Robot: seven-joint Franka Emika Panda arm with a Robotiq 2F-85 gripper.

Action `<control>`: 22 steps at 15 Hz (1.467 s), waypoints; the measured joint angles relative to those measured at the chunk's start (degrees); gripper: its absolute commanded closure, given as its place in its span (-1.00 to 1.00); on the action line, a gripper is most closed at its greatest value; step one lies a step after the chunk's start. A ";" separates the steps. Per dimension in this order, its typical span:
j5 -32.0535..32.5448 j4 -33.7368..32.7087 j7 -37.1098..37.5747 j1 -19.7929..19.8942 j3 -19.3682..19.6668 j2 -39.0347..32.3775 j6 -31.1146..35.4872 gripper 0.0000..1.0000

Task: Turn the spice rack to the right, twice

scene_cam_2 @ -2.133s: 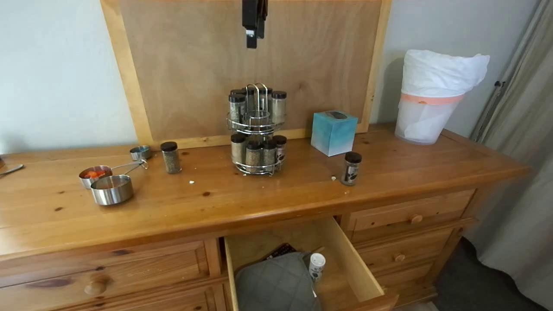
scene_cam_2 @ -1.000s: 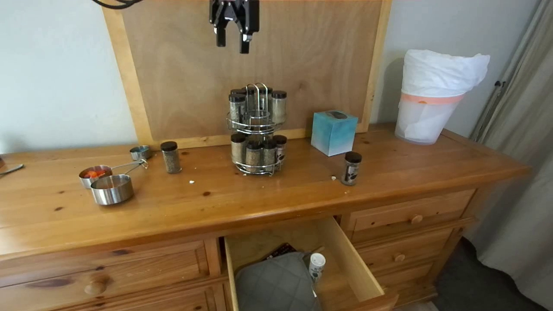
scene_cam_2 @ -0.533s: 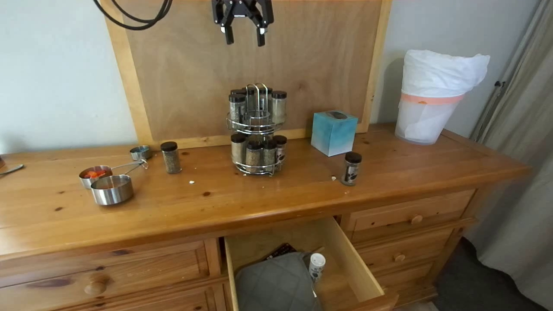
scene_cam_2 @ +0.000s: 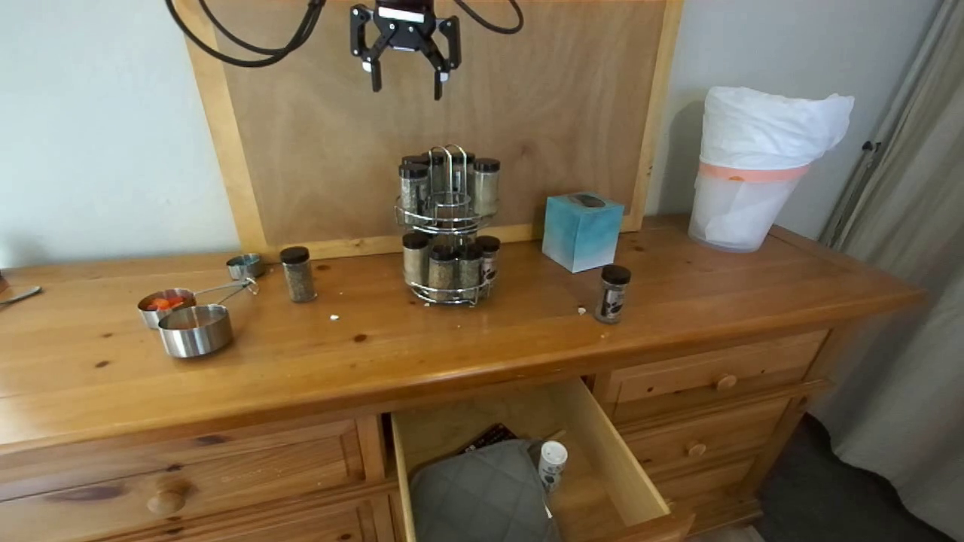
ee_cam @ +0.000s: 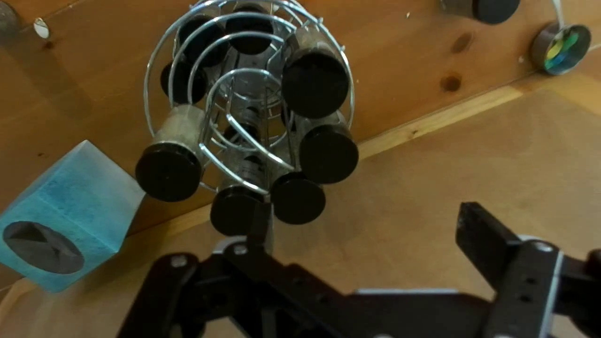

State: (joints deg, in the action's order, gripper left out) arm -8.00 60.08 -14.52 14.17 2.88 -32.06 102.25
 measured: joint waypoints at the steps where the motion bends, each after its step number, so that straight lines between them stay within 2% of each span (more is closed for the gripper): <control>1: -0.13 -0.07 -2.19 0.27 -0.24 0.00 -1.80 -1.00; 5: -0.13 -0.42 -9.94 0.92 -0.29 0.02 -4.08 -1.00; 11: -0.13 -0.26 -17.53 1.44 -0.29 -0.36 -0.96 -1.00; 22: 0.08 -0.23 -20.37 1.41 -0.32 -0.69 -1.47 -1.00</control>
State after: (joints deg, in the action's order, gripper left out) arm -7.92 59.85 -34.90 15.58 2.56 -32.76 100.78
